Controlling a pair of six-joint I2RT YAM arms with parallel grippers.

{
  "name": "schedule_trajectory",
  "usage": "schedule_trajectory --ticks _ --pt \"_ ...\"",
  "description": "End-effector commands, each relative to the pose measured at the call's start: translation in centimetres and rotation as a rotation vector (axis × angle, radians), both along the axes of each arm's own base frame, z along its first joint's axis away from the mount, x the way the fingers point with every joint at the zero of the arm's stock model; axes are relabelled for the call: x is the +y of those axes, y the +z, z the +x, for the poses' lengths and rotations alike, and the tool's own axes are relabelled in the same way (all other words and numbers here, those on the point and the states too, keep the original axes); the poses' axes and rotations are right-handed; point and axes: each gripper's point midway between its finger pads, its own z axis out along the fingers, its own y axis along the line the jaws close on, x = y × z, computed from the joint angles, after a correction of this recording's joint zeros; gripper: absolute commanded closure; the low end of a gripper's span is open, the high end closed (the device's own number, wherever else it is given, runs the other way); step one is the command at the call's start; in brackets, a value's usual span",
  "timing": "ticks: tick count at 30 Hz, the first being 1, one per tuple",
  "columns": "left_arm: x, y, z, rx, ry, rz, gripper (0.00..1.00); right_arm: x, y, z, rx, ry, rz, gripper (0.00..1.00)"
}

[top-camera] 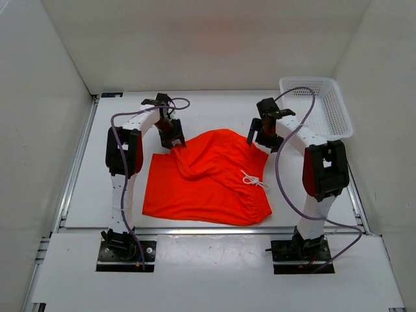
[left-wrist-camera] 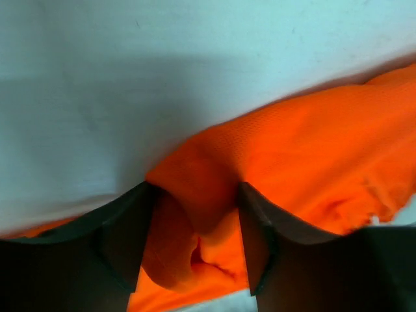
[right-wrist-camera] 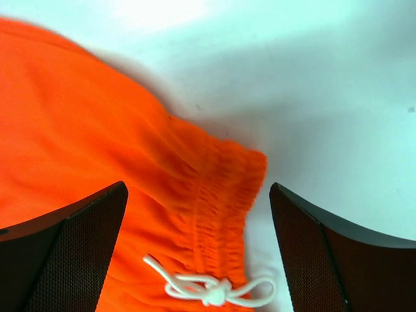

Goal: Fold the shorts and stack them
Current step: Flatten the shorts out

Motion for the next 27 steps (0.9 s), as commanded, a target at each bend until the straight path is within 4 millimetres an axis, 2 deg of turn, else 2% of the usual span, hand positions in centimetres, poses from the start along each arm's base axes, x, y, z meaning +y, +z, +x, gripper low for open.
schedule_trajectory --ticks 1,2,3,4,7,8,9,11,12,14,15,17,18,20,21,23,24,26,27 --pt "-0.9 1.4 -0.4 -0.012 -0.049 -0.077 0.46 0.1 -1.0 0.7 0.041 0.019 -0.031 0.06" --pt "-1.2 1.5 -0.5 -0.009 -0.052 -0.091 0.75 0.0 -1.9 0.6 0.064 0.027 -0.041 0.07" --pt "-1.2 1.5 -0.5 -0.009 -0.052 -0.091 0.89 0.0 -2.5 0.5 0.078 0.027 -0.045 0.09" --pt "-1.3 2.1 0.1 -0.031 -0.053 -0.096 0.89 -0.1 -3.3 0.3 0.098 0.028 -0.052 0.09" --pt "-0.7 3.0 1.2 -0.059 -0.028 -0.102 0.89 0.1 -4.4 0.5 0.112 0.041 -0.049 0.21" --pt "-0.4 4.2 2.2 -0.092 -0.009 -0.110 0.89 0.3 -5.2 0.3 0.134 0.045 -0.045 0.35" --pt "-0.5 4.6 2.5 -0.101 -0.001 -0.114 0.89 0.3 -5.2 0.3 0.134 0.045 -0.045 0.45" --pt "-0.1 6.5 3.8 -0.160 0.008 -0.124 0.89 0.3 -5.3 0.5 0.134 0.053 -0.048 0.67" --pt "0.3 8.3 4.4 -0.204 0.017 -0.131 0.89 0.4 -4.6 0.6 0.117 0.053 -0.043 0.85" --pt "0.5 11.1 5.3 -0.277 0.020 -0.126 0.89 0.0 -2.7 1.2 0.062 0.032 -0.054 0.97" --pt "1.1 13.2 5.5 -0.319 0.031 -0.122 0.89 -0.1 -1.2 1.5 0.021 0.018 -0.048 1.00" --pt "1.3 15.7 5.7 -0.383 0.026 -0.118 0.89 -0.5 0.6 1.8 -0.029 0.006 -0.062 1.00" --pt "1.5 17.7 5.4 -0.430 0.020 -0.113 0.89 -0.5 2.2 1.9 -0.068 0.004 -0.049 1.00" --pt "1.8 19.6 4.9 -0.469 0.023 -0.111 0.89 -0.7 3.5 1.8 -0.100 -0.001 -0.049 1.00" --pt "1.9 21.2 4.2 -0.499 0.023 -0.116 0.89 -0.7 4.8 1.8 -0.131 -0.002 -0.039 1.00" --pt "2.4 21.4 3.6 -0.515 0.026 -0.091 0.89 -0.8 5.5 1.7 -0.153 -0.003 -0.032 1.00" --pt "2.3 22.5 3.7 -0.568 0.029 -0.074 0.89 -0.9 5.5 1.5 -0.151 -0.003 -0.032 1.00" --pt "2.2 22.8 4.4 -0.604 0.026 -0.052 0.89 -0.2 5.7 1.8 -0.169 0.009 -0.017 1.00" --pt "2.2 23.8 4.8 -0.636 0.027 -0.058 0.89 -0.2 5.1 1.8 -0.155 0.010 -0.022 1.00"
